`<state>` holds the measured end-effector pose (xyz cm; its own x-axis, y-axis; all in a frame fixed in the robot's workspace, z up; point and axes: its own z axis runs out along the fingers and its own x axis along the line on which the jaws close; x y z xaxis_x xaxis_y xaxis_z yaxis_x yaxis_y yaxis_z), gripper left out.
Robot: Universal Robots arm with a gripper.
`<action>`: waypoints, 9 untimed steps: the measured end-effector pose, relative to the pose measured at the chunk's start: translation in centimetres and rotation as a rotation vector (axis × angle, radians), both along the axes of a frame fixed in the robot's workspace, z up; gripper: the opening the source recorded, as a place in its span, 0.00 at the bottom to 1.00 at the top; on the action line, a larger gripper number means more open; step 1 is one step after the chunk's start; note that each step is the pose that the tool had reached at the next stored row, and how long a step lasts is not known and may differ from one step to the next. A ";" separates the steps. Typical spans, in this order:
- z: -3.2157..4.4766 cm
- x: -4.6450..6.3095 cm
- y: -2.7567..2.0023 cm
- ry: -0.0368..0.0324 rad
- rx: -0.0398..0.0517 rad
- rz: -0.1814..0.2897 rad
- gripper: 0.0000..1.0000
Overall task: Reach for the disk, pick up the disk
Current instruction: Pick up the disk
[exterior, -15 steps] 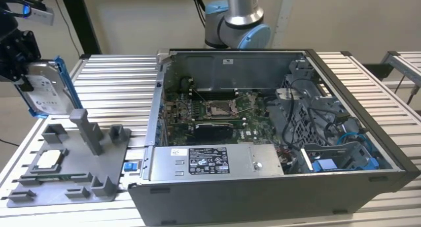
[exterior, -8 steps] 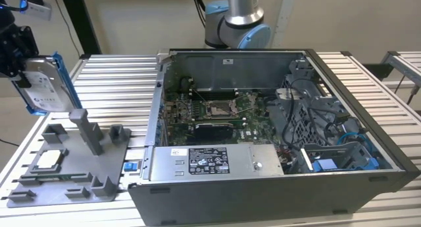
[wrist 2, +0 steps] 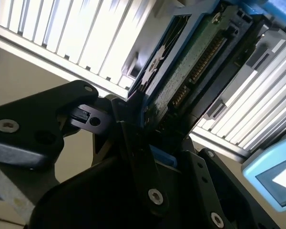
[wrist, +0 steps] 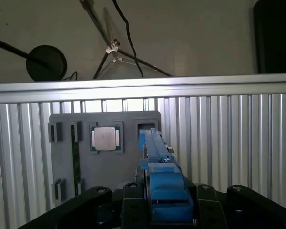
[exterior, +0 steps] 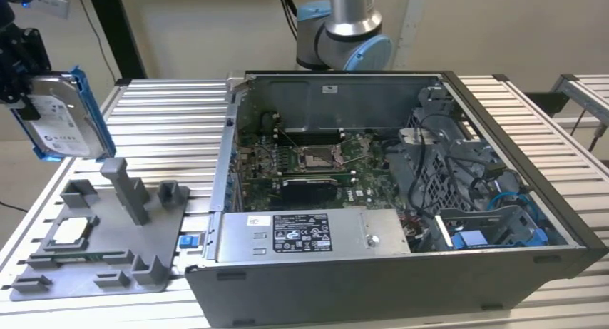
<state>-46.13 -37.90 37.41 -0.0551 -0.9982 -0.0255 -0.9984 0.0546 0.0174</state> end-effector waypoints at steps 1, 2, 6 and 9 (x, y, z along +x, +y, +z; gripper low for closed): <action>0.16 0.0 0.00 0.0000 0.0000 0.000 0.00; 0.30 0.0 0.00 0.0000 0.0000 0.000 0.00; 0.99 0.0 0.01 0.0000 0.0001 0.000 0.00; 1.50 -0.1 0.00 -0.0006 0.0015 0.000 0.00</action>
<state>-46.23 -37.90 38.90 -0.0551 -0.9981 -0.0270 -0.9984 0.0546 0.0169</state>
